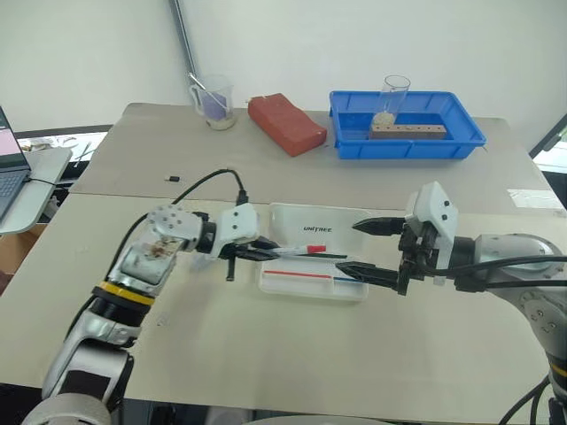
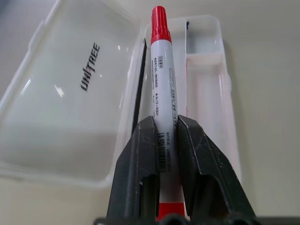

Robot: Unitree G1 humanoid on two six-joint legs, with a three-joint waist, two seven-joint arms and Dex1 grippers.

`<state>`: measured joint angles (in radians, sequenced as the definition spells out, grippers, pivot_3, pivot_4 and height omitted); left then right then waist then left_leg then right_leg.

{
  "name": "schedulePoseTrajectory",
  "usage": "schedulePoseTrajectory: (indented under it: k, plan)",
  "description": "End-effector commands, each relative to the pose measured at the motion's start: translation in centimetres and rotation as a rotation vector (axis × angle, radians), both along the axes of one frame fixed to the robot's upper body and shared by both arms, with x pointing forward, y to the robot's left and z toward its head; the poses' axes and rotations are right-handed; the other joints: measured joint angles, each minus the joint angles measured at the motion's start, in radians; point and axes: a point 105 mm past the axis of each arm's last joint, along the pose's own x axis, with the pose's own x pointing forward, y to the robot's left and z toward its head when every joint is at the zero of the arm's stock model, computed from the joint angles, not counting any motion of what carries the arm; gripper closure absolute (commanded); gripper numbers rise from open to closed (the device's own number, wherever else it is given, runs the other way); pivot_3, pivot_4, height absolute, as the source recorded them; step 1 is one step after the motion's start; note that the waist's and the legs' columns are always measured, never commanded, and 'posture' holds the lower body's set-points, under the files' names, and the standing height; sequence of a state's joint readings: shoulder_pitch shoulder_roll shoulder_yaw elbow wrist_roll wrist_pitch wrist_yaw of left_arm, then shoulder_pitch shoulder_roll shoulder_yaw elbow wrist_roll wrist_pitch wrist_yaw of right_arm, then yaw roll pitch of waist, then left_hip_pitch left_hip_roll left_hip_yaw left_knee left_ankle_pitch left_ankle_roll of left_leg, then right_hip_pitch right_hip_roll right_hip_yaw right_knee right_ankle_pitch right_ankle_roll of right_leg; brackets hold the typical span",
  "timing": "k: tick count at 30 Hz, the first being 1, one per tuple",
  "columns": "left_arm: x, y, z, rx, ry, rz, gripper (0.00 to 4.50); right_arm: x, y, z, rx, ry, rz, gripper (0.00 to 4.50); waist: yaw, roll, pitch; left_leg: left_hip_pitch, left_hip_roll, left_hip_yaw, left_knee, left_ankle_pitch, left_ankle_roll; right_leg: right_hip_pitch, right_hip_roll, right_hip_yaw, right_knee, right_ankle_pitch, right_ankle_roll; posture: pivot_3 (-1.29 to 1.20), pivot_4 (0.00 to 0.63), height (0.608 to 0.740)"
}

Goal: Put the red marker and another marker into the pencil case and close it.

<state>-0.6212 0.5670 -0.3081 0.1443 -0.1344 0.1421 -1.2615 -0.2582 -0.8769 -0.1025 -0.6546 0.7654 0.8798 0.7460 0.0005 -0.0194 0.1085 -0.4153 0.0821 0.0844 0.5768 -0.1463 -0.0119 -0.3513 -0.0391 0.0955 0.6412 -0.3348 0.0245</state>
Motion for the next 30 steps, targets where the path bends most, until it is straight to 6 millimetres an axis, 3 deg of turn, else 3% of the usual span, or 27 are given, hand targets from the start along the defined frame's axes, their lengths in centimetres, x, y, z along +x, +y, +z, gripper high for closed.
schedulePoseTrajectory:
  k: [1,7,16,25,26,30]
  plan:
    - [0.2,-1.1,0.1,0.009,-0.043,-0.050,4.36,-0.3,0.0,0.9,-0.006,-0.072,-0.003,0.00,-0.001,0.000,0.000,0.000,0.000,0.000,0.000,0.000,0.000,0.000,0.000,0.000,0.000,0.000,0.000,0.00,0.150,0.740]
    - [0.0,-2.7,-1.7,0.052,-0.042,-0.092,4.36,-0.7,-0.4,0.2,-0.030,-0.067,-0.024,0.00,-0.003,0.000,0.000,0.000,0.000,0.000,0.000,0.000,0.000,0.001,0.000,0.000,0.000,0.000,0.000,0.00,0.150,0.740]
    - [1.2,-3.2,-1.6,0.062,-0.079,-0.087,4.36,-0.9,-0.4,0.1,-0.025,-0.071,-0.035,0.00,-0.004,0.000,0.000,0.000,-0.001,-0.001,0.000,0.000,0.000,0.001,0.000,0.000,0.000,0.000,0.001,0.00,0.150,0.740]
    - [0.9,-3.0,-0.1,0.038,-0.096,-0.115,0.32,-0.7,-0.2,0.0,-0.018,-0.069,-0.028,0.00,-0.005,0.000,0.000,0.000,-0.001,-0.002,0.000,0.000,0.000,0.001,0.000,0.000,0.000,0.000,0.001,0.00,0.150,0.740]
    - [1.0,-2.7,0.7,0.028,-0.109,-0.104,0.03,-0.7,-0.2,0.0,-0.017,-0.071,-0.023,0.00,-0.005,0.000,0.000,0.000,-0.001,-0.002,0.000,0.000,0.000,0.001,0.000,0.000,0.000,0.000,0.001,0.00,0.150,0.740]
    - [1.2,-0.6,3.7,-0.012,-0.133,-0.028,0.03,-0.5,0.2,0.5,-0.005,-0.081,-0.003,0.00,-0.013,0.000,0.000,0.000,-0.001,-0.002,0.000,0.000,0.000,0.001,0.001,0.000,0.000,0.000,0.001,0.00,0.150,0.740]
